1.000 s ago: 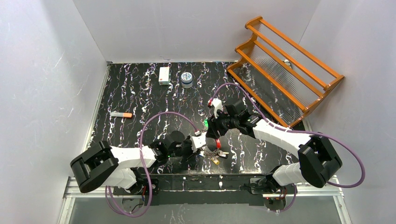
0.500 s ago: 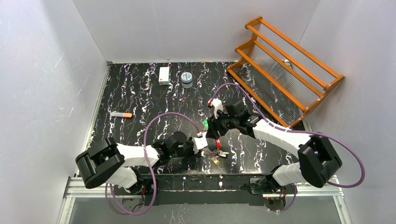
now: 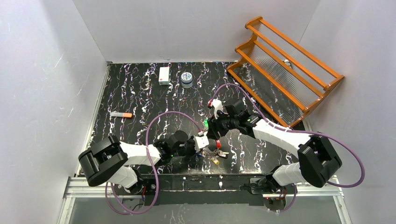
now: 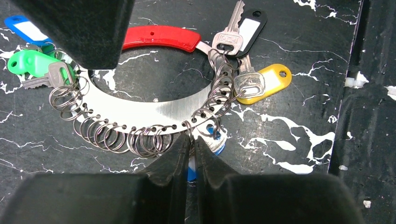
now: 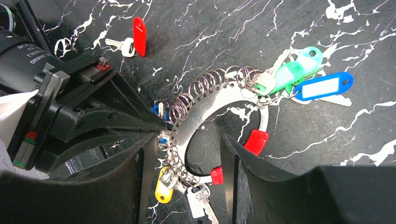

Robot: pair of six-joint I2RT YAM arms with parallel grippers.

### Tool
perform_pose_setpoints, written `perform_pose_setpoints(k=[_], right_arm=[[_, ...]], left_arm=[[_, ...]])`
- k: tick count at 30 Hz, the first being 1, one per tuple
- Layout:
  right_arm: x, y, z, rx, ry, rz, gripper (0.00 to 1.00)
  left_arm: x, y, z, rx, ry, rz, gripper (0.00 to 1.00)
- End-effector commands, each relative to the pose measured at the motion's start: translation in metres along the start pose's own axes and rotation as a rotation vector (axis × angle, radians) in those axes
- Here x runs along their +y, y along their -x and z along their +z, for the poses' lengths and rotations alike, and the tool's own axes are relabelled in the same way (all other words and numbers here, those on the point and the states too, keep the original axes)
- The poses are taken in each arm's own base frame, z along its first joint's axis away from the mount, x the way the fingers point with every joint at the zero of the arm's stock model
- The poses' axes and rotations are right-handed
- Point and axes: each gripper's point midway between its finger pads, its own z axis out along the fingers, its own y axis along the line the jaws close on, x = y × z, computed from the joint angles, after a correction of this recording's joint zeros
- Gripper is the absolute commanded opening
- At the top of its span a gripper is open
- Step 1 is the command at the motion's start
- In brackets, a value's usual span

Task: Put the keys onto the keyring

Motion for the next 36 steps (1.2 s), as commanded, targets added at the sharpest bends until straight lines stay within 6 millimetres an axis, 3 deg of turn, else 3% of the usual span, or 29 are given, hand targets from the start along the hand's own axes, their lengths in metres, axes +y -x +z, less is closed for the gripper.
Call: perform_pose_setpoints(k=[1,3,11,18,23,28,32,36], right_arm=[[0.003,0.010,-0.002,-0.020,0.007,-0.012,0.60],[0.002,0.012,-0.003,-0.027,-0.002,-0.014,0.60],[0.007,0.027,-0.009,-0.119,0.009,-0.079,0.62],[0.032,0.047,-0.030,-0.319,0.108,-0.306,0.62],[0.036,0.052,-0.044,-0.419,0.092,-0.385,0.71],[0.050,0.040,-0.046,-0.442,0.172,-0.495,0.69],[0.069,0.021,-0.043,-0.433,0.313,-0.600,0.66],[0.074,0.013,-0.039,-0.447,0.367,-0.654,0.60]], left_arm=[[0.004,0.014,0.001,-0.037,0.016,0.019,0.05],[0.006,0.015,0.000,-0.038,0.028,0.019,0.00],[0.013,0.025,-0.008,-0.046,0.065,0.015,0.00],[0.023,0.051,-0.024,-0.080,0.115,0.052,0.00],[0.028,0.071,-0.039,-0.126,0.145,0.082,0.00],[0.028,0.085,-0.050,-0.163,0.145,0.117,0.00],[0.026,0.088,-0.054,-0.167,0.135,0.131,0.00],[0.024,0.090,-0.055,-0.172,0.128,0.132,0.00]])
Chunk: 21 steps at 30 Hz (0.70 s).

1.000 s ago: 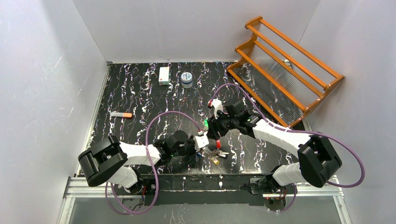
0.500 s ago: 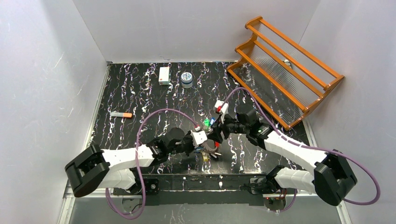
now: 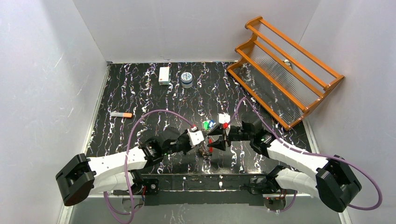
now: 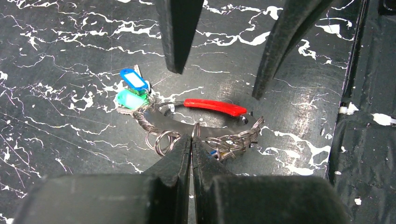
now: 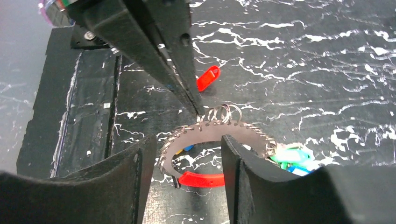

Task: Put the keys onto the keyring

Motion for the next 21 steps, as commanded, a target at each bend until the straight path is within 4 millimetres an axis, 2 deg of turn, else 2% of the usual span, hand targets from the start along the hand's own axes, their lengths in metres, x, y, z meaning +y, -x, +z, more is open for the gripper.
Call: perform_pose_setpoints(k=[1,11,21], right_arm=[[0.013,0.011,0.006,-0.089,0.114,-0.147,0.58],[0.000,0.001,0.022,-0.073,0.113,-0.123,0.44],[-0.008,0.003,0.034,-0.084,0.123,-0.110,0.41]], left_arm=[[0.002,0.024,-0.003,-0.051,-0.009,0.027,0.00],[0.001,0.028,-0.002,-0.061,-0.021,0.021,0.00],[-0.001,0.032,-0.003,-0.074,-0.032,0.013,0.00]])
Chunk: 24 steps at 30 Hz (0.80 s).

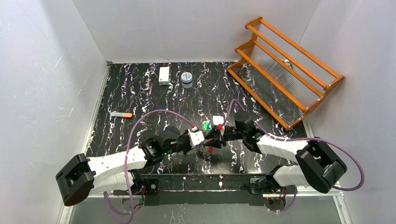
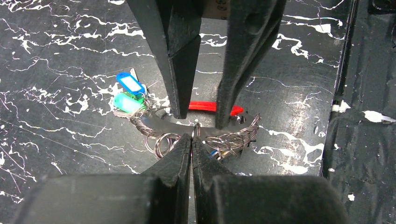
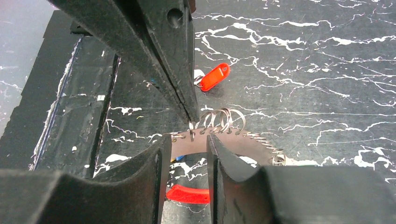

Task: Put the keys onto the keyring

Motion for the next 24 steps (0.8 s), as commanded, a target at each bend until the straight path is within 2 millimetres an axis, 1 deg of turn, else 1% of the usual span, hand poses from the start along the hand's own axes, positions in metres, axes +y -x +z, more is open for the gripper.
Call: perform_pose_setpoints(k=[1,8,12,16,17,23,24], right_arm=[[-0.010,0.031,0.008,-0.078,0.006,-0.077,0.40],[-0.009,0.028,0.016,-0.072,0.040,-0.056,0.33],[-0.013,0.024,0.017,-0.052,0.025,-0.060,0.27],[-0.011,0.025,0.018,-0.052,0.048,-0.074,0.05],[-0.010,0.024,0.018,-0.047,0.056,-0.071,0.01],[-0.012,0.019,0.017,0.001,0.058,-0.054,0.01],[-0.014,0.020,0.016,0.003,0.044,-0.058,0.01]], left_arm=[[0.003,0.031,-0.002,-0.079,-0.008,0.012,0.00],[0.002,0.033,-0.002,-0.086,-0.013,0.004,0.00],[0.003,0.034,-0.003,-0.091,-0.008,0.005,0.00],[0.002,0.036,-0.003,-0.096,-0.009,0.005,0.00],[0.003,0.037,-0.003,-0.099,-0.007,0.005,0.00],[0.011,0.046,-0.009,-0.126,0.034,0.006,0.00],[0.013,0.048,-0.011,-0.132,0.048,0.003,0.04]])
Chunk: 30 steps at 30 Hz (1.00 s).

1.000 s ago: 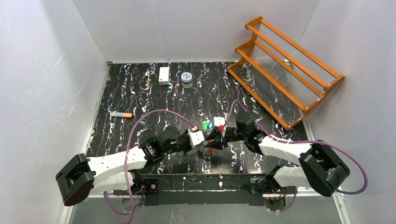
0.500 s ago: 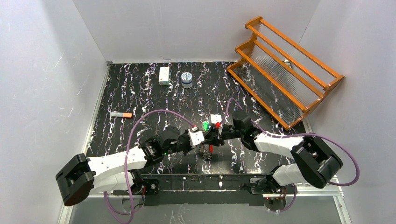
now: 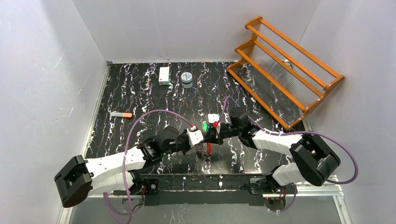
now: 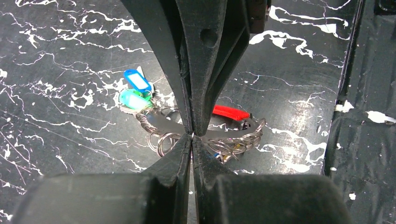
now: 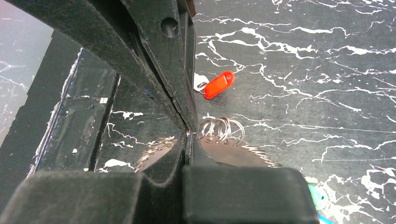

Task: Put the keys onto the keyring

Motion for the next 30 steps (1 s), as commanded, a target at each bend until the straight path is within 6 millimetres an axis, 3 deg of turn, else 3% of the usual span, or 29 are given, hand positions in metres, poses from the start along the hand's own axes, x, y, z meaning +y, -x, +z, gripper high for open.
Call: perform_pose_setpoints(k=[1,5,10,17,23,30], right_arm=[[-0.010,0.018,-0.001,-0.009,-0.032,-0.071,0.01],[-0.013,0.026,-0.007,-0.038,-0.086,-0.099,0.01],[-0.006,0.033,-0.016,-0.106,-0.124,-0.118,0.01],[0.008,0.031,-0.023,-0.126,-0.087,-0.106,0.01],[0.024,0.040,-0.026,-0.179,-0.012,-0.142,0.01],[0.030,0.049,-0.027,-0.218,0.022,-0.153,0.01]], left_arm=[[0.013,0.049,-0.010,-0.140,0.052,-0.003,0.11],[0.024,0.050,-0.022,-0.171,0.137,-0.053,0.31],[0.025,0.047,-0.037,-0.232,0.183,-0.127,0.37],[0.010,0.037,-0.043,-0.259,0.132,-0.163,0.36],[-0.007,0.036,-0.038,-0.287,0.042,-0.136,0.32],[-0.015,0.035,-0.032,-0.270,-0.013,-0.105,0.27]])
